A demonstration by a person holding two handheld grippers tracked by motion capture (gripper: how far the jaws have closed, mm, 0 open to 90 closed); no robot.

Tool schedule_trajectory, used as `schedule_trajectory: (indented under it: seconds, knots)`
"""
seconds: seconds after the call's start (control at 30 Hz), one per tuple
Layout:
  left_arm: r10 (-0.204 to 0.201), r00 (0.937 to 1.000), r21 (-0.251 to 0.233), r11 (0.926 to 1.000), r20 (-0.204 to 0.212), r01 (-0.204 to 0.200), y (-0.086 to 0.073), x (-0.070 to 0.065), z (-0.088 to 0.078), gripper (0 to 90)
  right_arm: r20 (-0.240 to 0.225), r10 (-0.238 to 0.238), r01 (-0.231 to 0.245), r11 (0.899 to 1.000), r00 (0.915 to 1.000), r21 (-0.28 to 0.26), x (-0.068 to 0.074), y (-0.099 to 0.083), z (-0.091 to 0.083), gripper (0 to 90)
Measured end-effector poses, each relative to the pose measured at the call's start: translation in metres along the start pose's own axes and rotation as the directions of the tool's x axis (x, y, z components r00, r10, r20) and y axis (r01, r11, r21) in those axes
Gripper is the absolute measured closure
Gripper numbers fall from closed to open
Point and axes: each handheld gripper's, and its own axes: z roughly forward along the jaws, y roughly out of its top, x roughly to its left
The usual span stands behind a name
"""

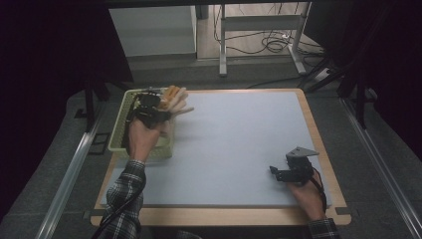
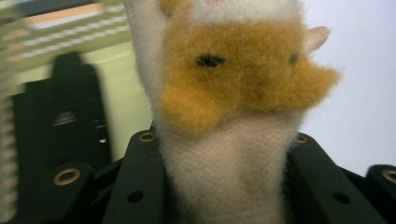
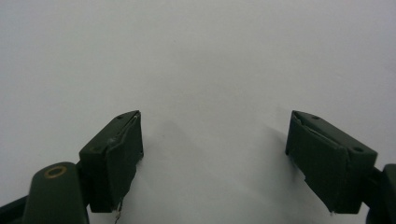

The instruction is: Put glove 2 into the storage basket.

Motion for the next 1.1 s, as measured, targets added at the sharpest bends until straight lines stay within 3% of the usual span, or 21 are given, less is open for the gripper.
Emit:
schedule_trajectory:
  seconds: [0.13,0.2,0.4,0.53,0.7,0.87,0.93,1.0,1.03,1.1]
  knots:
    - [-0.056,0.9973,-0.009,0.9984,-0.048,0.055,-0.001,0.025,0.001,65.2,0.001,-0.001,0.001,1.0,1.0,0.0,0.0,0.0,0.0,18.3]
    - [-0.086,0.9931,-0.003,0.9962,-0.079,0.086,-0.003,0.038,0.006,65.1,0.0,-0.001,0.001,1.0,1.0,0.0,0.0,0.0,0.0,18.3]
    - [-0.116,0.9861,0.047,0.9914,-0.119,0.122,-0.008,0.053,0.033,64.7,0.0,-0.002,0.002,1.0,1.0,-0.001,0.0,0.0,0.0,18.3]
    - [-0.114,0.9851,0.092,0.9877,-0.129,0.126,-0.009,0.054,0.056,64.5,0.0,-0.001,0.001,1.0,1.0,-0.002,0.0,0.0,0.0,18.3]
    - [-0.091,0.9882,0.143,0.9837,-0.123,0.109,-0.007,0.045,0.078,64.2,0.0,-0.001,0.001,1.0,1.0,-0.002,0.0,0.0,0.0,18.3]
    - [-0.085,0.9909,0.202,0.9738,-0.104,0.105,-0.007,0.037,0.096,62.7,0.0,-0.001,0.001,1.0,1.0,-0.002,0.0,0.0,0.0,18.3]
    - [-0.091,0.9926,0.23,0.9672,-0.081,0.107,-0.008,0.036,0.104,59.2,0.0,-0.001,0.001,1.0,1.0,-0.002,0.0,0.0,0.0,18.3]
    - [-0.094,0.9946,0.291,0.9511,-0.045,0.103,-0.009,0.035,0.113,45.3,0.0,-0.001,0.001,1.0,1.0,-0.002,0.0,0.0,0.0,18.3]
    - [-0.1,0.9938,0.293,0.9497,-0.049,0.11,-0.009,0.035,0.114,35.2,0.0,-0.001,0.001,1.0,1.0,-0.002,0.0,0.0,0.0,18.3]
    - [-0.114,0.9925,0.29,0.9493,-0.045,0.122,-0.009,0.038,0.111,28.0,0.0,-0.001,0.001,1.0,1.0,-0.002,0.0,0.0,0.0,18.3]
